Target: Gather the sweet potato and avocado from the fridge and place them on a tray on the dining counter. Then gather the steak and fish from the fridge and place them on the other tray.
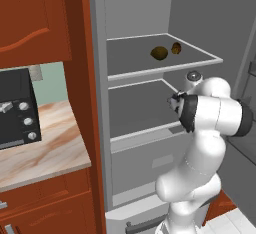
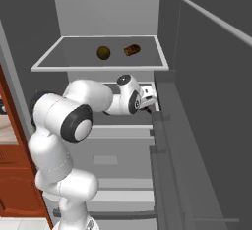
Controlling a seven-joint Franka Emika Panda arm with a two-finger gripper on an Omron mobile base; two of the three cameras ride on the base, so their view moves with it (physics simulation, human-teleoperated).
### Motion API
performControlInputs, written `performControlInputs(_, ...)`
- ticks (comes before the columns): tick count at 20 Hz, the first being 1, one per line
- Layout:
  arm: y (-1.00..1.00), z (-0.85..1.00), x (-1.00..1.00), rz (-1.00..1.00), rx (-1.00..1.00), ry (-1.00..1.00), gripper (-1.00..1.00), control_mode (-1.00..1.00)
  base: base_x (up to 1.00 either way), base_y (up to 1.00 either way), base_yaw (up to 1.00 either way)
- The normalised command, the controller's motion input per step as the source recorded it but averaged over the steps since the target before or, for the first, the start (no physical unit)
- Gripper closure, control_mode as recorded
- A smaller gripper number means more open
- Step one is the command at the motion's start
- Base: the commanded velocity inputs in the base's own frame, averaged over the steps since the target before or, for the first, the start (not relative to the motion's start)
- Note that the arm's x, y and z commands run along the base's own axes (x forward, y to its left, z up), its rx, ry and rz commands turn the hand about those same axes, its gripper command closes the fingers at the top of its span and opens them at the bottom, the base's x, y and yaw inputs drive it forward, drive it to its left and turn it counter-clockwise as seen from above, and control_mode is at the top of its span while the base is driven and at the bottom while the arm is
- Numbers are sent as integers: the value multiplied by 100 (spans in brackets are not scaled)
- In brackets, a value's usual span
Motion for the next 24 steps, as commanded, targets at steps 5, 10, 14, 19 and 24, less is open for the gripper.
performControlInputs(5,0,-21,47,0,0,2,-100,-100,0,0,0)
performControlInputs(10,0,-24,45,0,0,3,-100,-100,0,0,0)
performControlInputs(14,-1,-22,41,0,0,4,-100,-100,0,0,0)
performControlInputs(19,-2,-23,41,1,0,4,-100,-100,0,0,0)
performControlInputs(24,-1,-54,-2,5,0,2,-100,-100,0,0,0)
